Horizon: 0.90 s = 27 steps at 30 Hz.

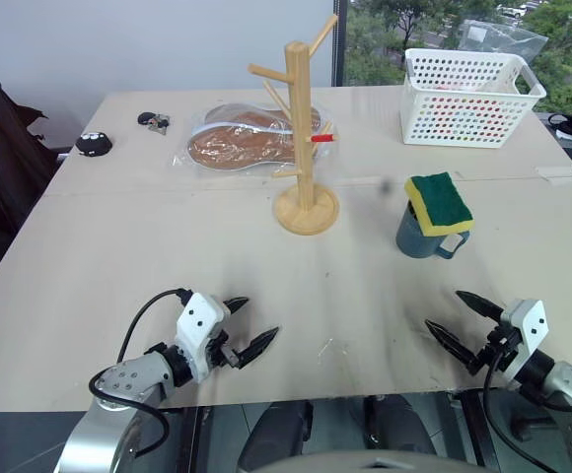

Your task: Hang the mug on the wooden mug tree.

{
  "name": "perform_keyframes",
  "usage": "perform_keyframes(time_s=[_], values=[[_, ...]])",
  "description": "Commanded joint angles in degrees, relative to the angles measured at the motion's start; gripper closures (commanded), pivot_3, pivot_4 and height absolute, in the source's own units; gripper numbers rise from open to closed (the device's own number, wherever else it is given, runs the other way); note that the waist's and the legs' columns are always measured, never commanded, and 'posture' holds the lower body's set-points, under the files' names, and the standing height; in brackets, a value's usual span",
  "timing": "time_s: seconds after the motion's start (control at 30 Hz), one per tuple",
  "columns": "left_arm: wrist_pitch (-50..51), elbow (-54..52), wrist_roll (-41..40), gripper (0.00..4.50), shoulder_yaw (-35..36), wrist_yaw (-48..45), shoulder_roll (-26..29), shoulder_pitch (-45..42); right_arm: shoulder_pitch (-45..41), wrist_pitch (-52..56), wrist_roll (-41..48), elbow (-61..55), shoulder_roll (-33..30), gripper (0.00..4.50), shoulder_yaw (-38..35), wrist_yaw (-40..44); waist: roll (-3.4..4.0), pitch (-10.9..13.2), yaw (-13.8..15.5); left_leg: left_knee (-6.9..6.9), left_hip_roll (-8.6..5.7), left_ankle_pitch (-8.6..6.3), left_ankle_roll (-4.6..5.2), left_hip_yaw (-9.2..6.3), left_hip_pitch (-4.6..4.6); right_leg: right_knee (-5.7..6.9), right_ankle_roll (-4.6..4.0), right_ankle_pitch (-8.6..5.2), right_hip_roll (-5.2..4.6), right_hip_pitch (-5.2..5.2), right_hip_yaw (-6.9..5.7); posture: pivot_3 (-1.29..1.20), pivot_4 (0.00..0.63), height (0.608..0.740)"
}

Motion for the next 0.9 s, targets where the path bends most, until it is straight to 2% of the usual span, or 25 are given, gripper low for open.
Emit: perform_keyframes(time_s=[0.03, 0.13, 0.47, 0.63, 0.8, 0.9], values=[[-1.61, -0.61, -1.91, 0.17, 1.22, -0.26, -0.72, -0.95, -0.86, -0.88, 0.75, -0.22, -0.61, 0.0, -1.44, 0.43, 0.0, 0.0, 0.0, 0.0, 0.0, 0.0, 0.0, 0.0, 0.0, 0.0, 0.0, 0.0, 0.0, 0.0, 0.0, 0.0, 0.15, 0.74], [-1.57, -0.73, -4.45, 0.17, 2.62, -0.72, -1.44, -1.93, -1.6, -0.78, 0.47, 0.34, -0.7, 0.0, -1.32, 0.3, 0.01, 0.01, -0.01, 0.02, 0.0, 0.0, 0.0, 0.0, 0.01, 0.0, 0.0, 0.0, 0.01, 0.01, 0.0, 0.0, 0.15, 0.74], [-2.01, -0.26, -4.98, 0.17, 2.53, -1.76, -1.03, -2.48, -3.07, -0.29, 0.92, 1.19, -1.62, 0.0, -2.43, 0.06, 0.02, 0.01, 0.0, 0.0, 0.0, 0.0, 0.0, 0.01, -0.01, -0.02, -0.01, 0.01, 0.01, 0.0, 0.01, 0.0, 0.15, 0.74], [-2.72, 0.04, -5.12, 0.17, 2.48, -2.54, -1.14, -3.39, -5.0, 1.35, 2.92, -0.3, -2.8, 0.0, -6.12, -1.58, 0.03, 0.01, 0.0, 0.0, 0.0, 0.0, 0.0, 0.01, 0.0, -0.02, -0.01, 0.01, 0.01, 0.01, 0.01, 0.0, 0.15, 0.74], [-2.2, -1.13, -6.64, 0.17, 2.64, -3.93, -0.37, -6.15, -9.62, 7.95, 8.06, -4.69, -6.84, 0.0, -12.53, -5.16, 0.06, 0.04, 0.02, 0.01, -0.01, 0.0, 0.0, 0.04, -0.03, -0.02, -0.01, 0.02, 0.01, 0.01, 0.03, 0.0, 0.15, 0.74], [0.39, -2.86, -9.59, 0.17, 2.81, -3.79, 0.19, -9.61, -14.66, 14.37, 10.96, -6.89, -9.33, 0.0, -13.34, -8.37, 0.05, 0.03, 0.01, -0.01, 0.0, 0.01, 0.0, -0.02, -0.04, -0.02, -0.03, 0.02, 0.03, 0.01, -0.03, 0.0, 0.15, 0.74]])
